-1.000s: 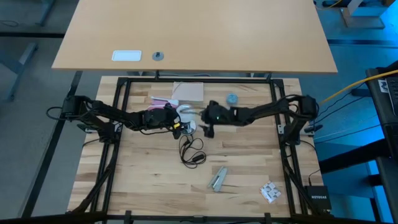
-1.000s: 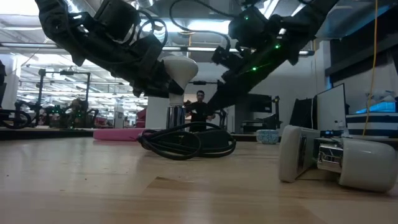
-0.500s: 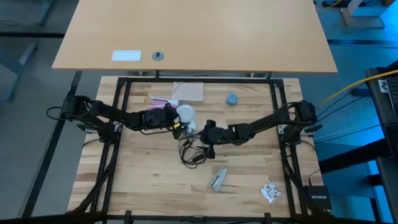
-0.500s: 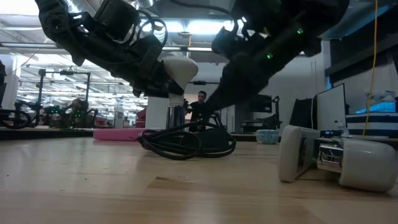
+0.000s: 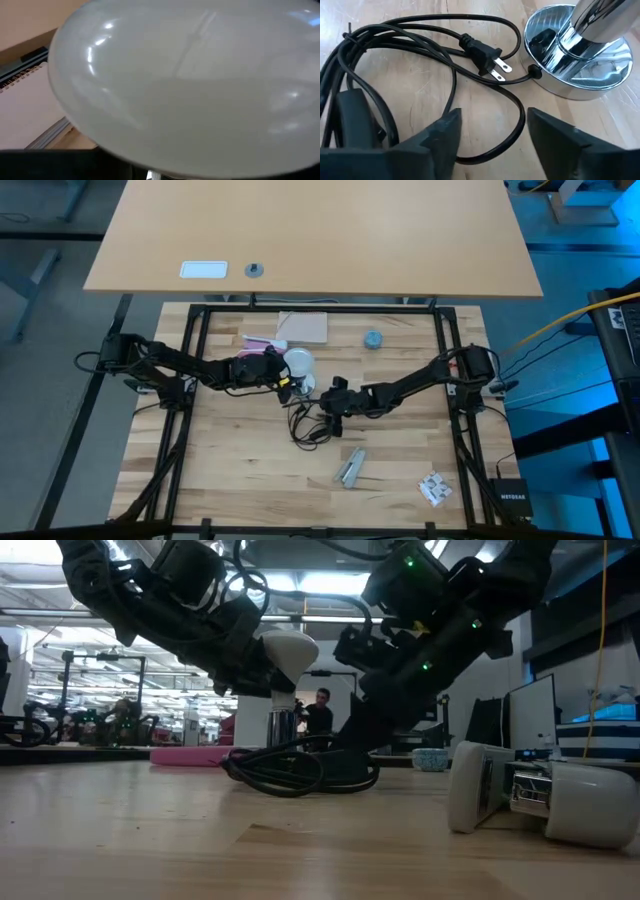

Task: Screw lightbulb
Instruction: Insert light bulb into the lamp

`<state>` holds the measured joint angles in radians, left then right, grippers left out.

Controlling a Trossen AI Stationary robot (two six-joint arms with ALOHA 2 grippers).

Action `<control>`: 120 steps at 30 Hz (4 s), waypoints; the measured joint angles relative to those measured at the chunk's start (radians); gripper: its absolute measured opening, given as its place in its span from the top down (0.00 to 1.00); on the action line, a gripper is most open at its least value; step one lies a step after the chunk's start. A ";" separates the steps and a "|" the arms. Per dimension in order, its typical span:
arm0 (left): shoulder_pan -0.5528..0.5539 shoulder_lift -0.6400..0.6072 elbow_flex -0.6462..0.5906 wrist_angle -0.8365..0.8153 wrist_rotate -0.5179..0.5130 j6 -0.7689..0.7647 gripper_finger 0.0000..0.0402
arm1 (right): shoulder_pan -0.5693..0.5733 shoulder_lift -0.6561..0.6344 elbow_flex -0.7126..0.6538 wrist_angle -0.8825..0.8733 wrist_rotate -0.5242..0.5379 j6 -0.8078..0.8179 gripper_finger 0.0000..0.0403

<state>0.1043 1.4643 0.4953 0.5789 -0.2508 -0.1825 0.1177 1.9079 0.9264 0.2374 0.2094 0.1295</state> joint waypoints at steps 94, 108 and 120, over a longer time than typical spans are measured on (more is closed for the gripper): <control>0.000 0.000 0.000 -0.021 0.001 0.026 0.59 | -0.281 -0.198 0.002 -0.081 0.003 -0.346 0.76; 0.000 0.000 0.000 -0.021 0.001 0.026 0.59 | -0.281 -0.200 0.002 -0.082 -0.096 -0.344 0.69; 0.000 0.000 0.000 -0.021 0.001 0.026 0.59 | -0.281 -0.200 0.002 -0.082 -0.124 -0.344 0.69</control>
<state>0.1040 1.4643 0.4953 0.5583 -0.2501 -0.1564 -0.1631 1.7081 0.9283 0.1558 0.0853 -0.2150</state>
